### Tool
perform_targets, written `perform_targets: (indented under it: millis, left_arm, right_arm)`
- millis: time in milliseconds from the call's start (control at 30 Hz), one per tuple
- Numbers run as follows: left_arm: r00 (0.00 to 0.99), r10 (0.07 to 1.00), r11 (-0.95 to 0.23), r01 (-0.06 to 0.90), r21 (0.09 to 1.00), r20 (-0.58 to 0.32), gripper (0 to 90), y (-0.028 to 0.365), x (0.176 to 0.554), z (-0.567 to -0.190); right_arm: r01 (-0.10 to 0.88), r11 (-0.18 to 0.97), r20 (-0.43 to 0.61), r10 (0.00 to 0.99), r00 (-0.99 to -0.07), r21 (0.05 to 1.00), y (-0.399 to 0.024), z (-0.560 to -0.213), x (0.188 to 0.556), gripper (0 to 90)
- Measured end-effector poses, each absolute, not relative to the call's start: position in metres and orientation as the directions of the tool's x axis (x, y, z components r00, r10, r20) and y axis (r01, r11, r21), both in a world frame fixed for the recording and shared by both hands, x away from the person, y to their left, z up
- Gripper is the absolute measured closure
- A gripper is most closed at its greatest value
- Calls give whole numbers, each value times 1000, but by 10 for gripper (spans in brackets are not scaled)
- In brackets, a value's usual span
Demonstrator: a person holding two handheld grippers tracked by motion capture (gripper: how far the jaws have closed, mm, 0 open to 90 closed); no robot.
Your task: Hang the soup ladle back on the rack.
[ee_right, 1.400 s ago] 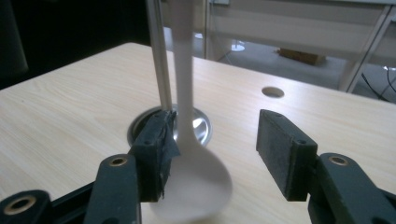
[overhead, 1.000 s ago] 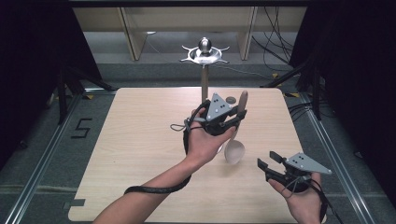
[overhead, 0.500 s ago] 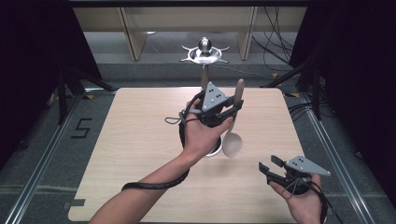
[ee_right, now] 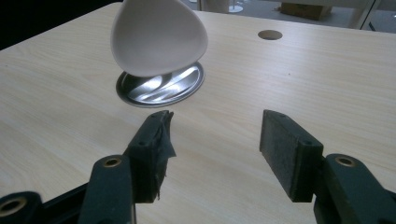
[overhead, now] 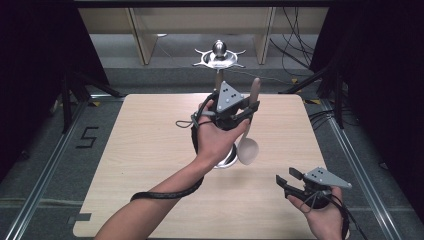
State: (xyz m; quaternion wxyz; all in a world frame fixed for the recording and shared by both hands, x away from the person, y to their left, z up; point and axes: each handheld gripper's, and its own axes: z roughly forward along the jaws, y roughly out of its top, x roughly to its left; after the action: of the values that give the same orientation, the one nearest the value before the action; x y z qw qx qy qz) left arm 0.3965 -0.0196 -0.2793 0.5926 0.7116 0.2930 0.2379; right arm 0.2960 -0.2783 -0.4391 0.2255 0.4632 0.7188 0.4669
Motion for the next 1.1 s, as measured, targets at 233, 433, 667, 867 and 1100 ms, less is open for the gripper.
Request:
perform_targets:
  millis: [233,433,667,867,1100]
  left_arm:
    - [699,715,-118,133,984,-8,743,-18,400,-273]
    - [688,726,-114,134,984,-10,743,-17,401,-268]
    - [678,735,-107,140,984,-17,743,-16,404,-264]
    - [663,748,-105,146,984,-19,743,-15,406,-262]
    - [648,761,-98,151,984,-24,743,-13,408,-260]
  right_arm:
    - [447,146,97,873,-478,882,-278,-439,297,435]
    - [452,145,103,871,-480,880,-278,-439,297,435]
    - [478,134,122,876,-467,868,-277,-438,295,434]
    - [445,169,77,872,-484,879,-279,-439,297,433]
    - [457,161,92,871,-483,875,-278,-440,297,433]
